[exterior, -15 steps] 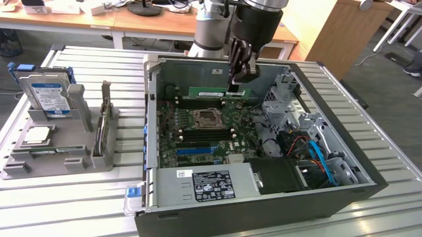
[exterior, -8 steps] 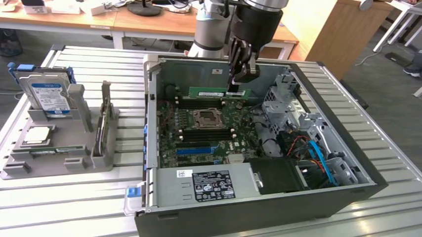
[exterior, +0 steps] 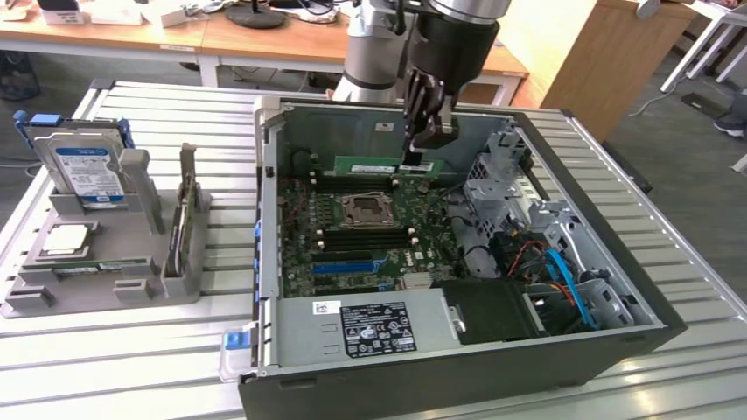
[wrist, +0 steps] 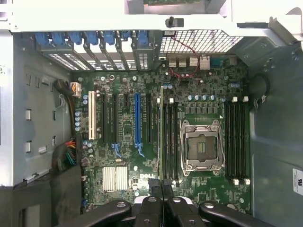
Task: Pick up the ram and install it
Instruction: 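Insert the ram into the slot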
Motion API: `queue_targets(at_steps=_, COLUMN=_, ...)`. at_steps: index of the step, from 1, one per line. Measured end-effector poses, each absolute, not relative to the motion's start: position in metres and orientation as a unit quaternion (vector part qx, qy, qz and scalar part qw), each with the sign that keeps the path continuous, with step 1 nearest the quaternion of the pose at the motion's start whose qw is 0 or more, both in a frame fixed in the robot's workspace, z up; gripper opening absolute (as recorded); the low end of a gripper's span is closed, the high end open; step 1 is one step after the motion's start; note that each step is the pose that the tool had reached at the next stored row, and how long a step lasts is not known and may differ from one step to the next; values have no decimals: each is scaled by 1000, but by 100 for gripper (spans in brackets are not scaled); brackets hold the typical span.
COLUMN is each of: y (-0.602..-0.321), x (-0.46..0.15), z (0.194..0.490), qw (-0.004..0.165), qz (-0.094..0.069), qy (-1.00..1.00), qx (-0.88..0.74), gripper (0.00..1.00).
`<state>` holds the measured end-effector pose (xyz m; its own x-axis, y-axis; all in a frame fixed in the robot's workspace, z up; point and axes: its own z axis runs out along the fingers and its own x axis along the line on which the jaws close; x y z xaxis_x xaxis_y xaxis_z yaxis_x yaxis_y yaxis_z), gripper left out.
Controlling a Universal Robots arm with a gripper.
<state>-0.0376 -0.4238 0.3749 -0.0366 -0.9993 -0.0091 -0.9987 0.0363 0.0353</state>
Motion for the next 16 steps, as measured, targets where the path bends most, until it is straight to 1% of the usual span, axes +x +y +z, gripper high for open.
queue_targets(at_steps=16, y=-424, x=-38, z=353, qw=9, qz=-16, qy=-720, qx=694, gripper=11)
